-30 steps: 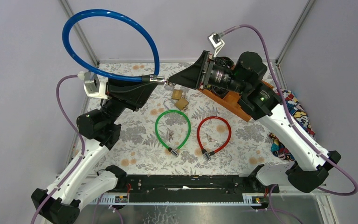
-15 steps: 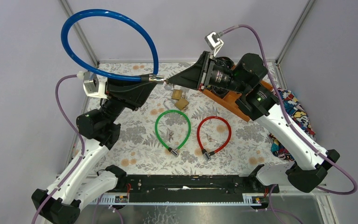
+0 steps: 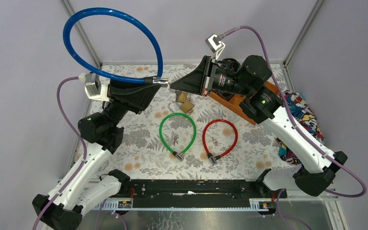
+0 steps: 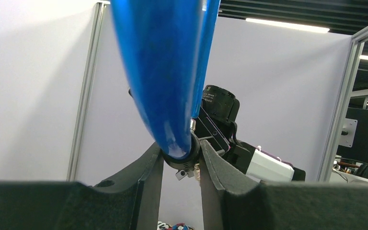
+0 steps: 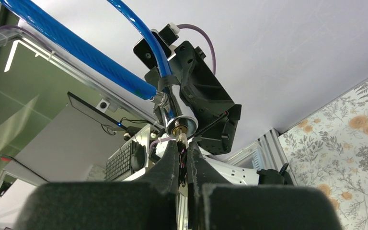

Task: Lock with the key
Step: Lock the lock.

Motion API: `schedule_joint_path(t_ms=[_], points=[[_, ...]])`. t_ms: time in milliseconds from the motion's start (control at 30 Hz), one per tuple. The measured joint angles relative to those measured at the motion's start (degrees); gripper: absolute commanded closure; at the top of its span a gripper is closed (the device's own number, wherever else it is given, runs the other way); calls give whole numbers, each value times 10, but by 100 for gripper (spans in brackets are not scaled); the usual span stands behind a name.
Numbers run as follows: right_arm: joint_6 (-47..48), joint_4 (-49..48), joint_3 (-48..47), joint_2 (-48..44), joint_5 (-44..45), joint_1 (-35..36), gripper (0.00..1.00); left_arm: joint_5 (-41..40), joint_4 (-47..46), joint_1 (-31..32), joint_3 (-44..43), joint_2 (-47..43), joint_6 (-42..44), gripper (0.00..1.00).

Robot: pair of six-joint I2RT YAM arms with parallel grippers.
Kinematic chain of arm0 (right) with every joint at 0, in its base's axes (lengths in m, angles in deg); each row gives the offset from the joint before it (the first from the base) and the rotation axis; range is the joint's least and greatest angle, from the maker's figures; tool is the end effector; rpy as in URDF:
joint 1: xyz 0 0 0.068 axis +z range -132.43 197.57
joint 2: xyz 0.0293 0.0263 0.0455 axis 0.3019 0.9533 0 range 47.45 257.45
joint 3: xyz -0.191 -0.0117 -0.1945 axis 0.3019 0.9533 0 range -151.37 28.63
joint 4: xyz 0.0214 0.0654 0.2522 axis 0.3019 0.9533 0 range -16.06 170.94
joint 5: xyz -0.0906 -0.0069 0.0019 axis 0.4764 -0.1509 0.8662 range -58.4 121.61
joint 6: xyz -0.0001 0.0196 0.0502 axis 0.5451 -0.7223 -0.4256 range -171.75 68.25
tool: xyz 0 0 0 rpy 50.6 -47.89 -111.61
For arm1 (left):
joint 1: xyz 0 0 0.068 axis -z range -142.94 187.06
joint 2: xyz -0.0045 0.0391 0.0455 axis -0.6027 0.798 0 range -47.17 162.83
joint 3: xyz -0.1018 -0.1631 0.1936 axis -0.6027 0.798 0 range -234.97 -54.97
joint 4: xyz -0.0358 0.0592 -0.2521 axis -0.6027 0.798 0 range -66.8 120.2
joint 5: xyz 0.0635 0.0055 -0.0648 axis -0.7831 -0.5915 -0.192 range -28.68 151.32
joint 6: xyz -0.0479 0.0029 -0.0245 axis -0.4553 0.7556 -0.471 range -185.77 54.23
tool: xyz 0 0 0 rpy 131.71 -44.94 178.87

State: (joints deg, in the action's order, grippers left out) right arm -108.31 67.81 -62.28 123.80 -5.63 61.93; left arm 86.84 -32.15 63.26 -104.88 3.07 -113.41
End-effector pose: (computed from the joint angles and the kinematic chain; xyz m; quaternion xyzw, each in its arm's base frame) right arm 0.1818 0.2079 0.5259 -0.2039 0.5637 0.7167 0.3563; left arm 0.1342 -0.0830 0.4619 0.1524 0.3271 -0.6118 0.7039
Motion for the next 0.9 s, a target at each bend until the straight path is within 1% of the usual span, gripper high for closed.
schedule_joint_path(t_ms=[133,267,467,600,700,767,900], points=[[35,6,-5,0,1,2,100,0,2,0,0,-1,-5,100],[122,24,-16,0,5,7,100,0,7,0,5,-3,-17,100],[353,111,-82,14,27,38,100,-3,10,-4,9,-10,-44,100],[507,125,-85,8,27,52,100,2,16,-4,9,-11,-48,100],[612,131,-69,-4,27,53,100,5,26,-4,10,-9,-49,100],[673,134,-59,-9,26,53,100,6,32,-4,14,-9,-50,100],[740,140,-54,-10,25,53,100,6,42,-4,17,-9,-49,100]])
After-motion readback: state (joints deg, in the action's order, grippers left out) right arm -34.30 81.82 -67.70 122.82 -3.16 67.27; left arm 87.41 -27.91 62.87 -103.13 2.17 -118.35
